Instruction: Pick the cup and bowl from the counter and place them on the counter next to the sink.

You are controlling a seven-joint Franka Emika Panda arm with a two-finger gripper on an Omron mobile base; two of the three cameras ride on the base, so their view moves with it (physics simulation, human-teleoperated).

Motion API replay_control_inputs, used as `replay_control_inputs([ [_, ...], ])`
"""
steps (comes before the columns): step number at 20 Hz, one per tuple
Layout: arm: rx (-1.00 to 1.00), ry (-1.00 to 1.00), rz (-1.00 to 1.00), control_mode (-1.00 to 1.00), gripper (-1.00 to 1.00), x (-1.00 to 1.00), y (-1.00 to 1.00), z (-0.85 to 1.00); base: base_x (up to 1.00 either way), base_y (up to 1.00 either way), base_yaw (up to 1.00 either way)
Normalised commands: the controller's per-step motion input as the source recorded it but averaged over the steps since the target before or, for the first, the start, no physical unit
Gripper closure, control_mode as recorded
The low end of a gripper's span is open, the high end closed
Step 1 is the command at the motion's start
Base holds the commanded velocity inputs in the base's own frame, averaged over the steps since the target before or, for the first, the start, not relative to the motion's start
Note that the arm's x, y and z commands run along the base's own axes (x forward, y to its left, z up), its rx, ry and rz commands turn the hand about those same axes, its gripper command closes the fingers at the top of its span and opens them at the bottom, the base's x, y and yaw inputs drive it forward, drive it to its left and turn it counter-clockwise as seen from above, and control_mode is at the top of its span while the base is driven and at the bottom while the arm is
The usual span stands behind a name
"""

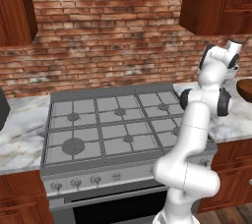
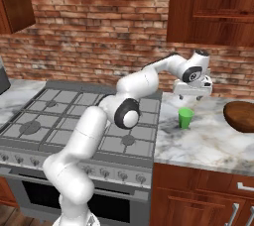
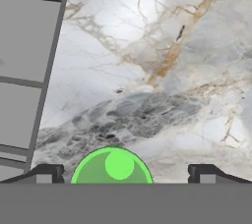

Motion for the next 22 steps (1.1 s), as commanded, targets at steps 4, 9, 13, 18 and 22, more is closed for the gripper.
replay_control_inputs([
  [4, 0.0, 0.0, -0.02, -1.0, -1.0, -0.02, 0.0, 0.0, 0.0, 0.0, 0.0],
  [9, 0.0, 0.0, -0.03, -1.0, -1.0, -0.19, 0.0, 0.03, 0.0, 0.0, 0.0],
  [13, 0.0, 0.0, -0.02, -1.0, -1.0, -0.28, 0.2, 0.0, 0.0, 0.0, 0.0],
  [18, 0.0, 0.0, -0.01, -1.0, -1.0, -0.34, 0.41, 0.0, 0.0, 0.0, 0.0],
  [22, -0.01, 0.0, -0.03, -1.0, -1.0, -0.1, 0.62, -0.02, 0.0, 0.0, 0.0],
])
